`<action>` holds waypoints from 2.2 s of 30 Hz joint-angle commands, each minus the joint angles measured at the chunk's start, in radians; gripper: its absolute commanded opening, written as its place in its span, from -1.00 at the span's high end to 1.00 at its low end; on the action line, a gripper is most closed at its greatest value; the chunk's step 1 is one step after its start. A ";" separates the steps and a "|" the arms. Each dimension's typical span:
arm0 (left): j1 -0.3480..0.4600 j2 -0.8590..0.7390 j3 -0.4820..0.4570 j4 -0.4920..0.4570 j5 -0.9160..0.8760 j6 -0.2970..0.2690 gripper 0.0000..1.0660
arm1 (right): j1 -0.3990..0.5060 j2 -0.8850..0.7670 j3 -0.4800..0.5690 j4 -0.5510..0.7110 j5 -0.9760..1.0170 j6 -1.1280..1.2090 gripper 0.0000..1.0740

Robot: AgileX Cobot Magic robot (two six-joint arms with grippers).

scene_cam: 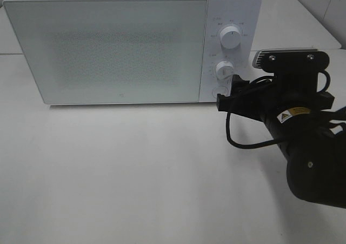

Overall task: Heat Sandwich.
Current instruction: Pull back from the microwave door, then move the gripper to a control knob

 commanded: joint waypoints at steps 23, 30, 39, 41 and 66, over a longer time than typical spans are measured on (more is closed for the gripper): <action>0.004 -0.016 0.003 0.002 -0.015 -0.002 -0.83 | -0.093 0.212 -0.256 -0.159 0.051 0.008 -0.40; 0.004 -0.016 0.003 0.002 -0.015 -0.002 -0.83 | -0.136 0.248 -0.303 -0.171 0.057 0.039 -0.40; 0.004 -0.016 0.003 0.002 -0.015 -0.002 -0.83 | -0.136 0.248 -0.304 -0.170 0.055 0.090 -0.39; 0.004 -0.016 0.003 0.002 -0.015 -0.002 -0.83 | -0.136 0.251 -0.304 -0.170 0.058 0.090 -0.38; 0.004 -0.016 0.003 0.002 -0.015 -0.002 -0.83 | -0.135 0.268 -0.304 -0.169 0.046 0.106 0.70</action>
